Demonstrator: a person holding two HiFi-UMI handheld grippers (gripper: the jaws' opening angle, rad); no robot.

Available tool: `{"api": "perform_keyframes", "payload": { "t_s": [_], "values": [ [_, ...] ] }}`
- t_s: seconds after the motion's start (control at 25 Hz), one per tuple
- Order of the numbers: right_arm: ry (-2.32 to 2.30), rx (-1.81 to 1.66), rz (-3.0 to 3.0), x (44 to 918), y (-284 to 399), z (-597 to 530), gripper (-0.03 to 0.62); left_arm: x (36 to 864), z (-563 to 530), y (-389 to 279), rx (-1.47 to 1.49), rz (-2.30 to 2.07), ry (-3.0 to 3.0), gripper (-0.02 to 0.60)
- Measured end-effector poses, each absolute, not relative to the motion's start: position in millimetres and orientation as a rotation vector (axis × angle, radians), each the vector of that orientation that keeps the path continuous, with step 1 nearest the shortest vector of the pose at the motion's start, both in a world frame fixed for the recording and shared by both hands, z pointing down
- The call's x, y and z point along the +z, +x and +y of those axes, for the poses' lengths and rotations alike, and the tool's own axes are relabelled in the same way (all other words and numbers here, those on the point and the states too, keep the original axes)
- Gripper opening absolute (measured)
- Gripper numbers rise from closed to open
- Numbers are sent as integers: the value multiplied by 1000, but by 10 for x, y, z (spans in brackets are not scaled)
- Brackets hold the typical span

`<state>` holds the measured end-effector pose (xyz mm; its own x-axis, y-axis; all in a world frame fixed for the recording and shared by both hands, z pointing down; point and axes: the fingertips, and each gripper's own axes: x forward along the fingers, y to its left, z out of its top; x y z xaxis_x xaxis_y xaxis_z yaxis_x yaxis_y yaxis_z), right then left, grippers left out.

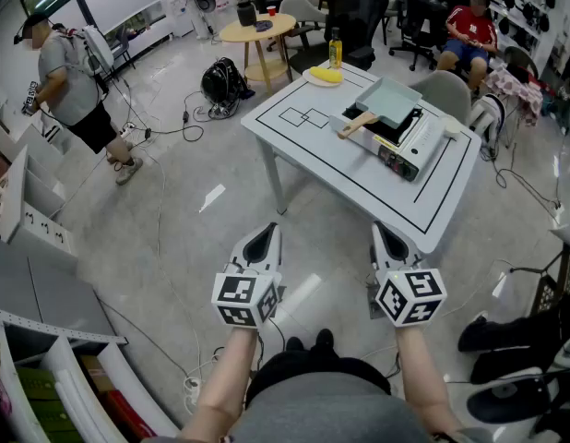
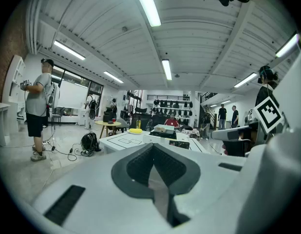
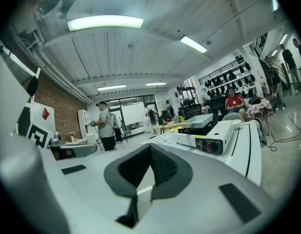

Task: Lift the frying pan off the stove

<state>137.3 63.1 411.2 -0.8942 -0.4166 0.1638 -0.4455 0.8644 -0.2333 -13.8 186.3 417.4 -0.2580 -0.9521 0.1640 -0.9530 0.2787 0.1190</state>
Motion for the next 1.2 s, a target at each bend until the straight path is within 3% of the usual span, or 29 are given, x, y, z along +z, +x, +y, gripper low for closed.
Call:
{"api": "perform_keyframes", "payload": {
  "t_s": [0.92,1.2],
  "values": [
    [549,515,-2984,4126,1366,508,5,4163,1647,-101,5,-2361,1750,6],
    [565,506,-2975,4151,1357,447,52,4169,1599,-159,59,-2380,1741,9]
  ]
}}
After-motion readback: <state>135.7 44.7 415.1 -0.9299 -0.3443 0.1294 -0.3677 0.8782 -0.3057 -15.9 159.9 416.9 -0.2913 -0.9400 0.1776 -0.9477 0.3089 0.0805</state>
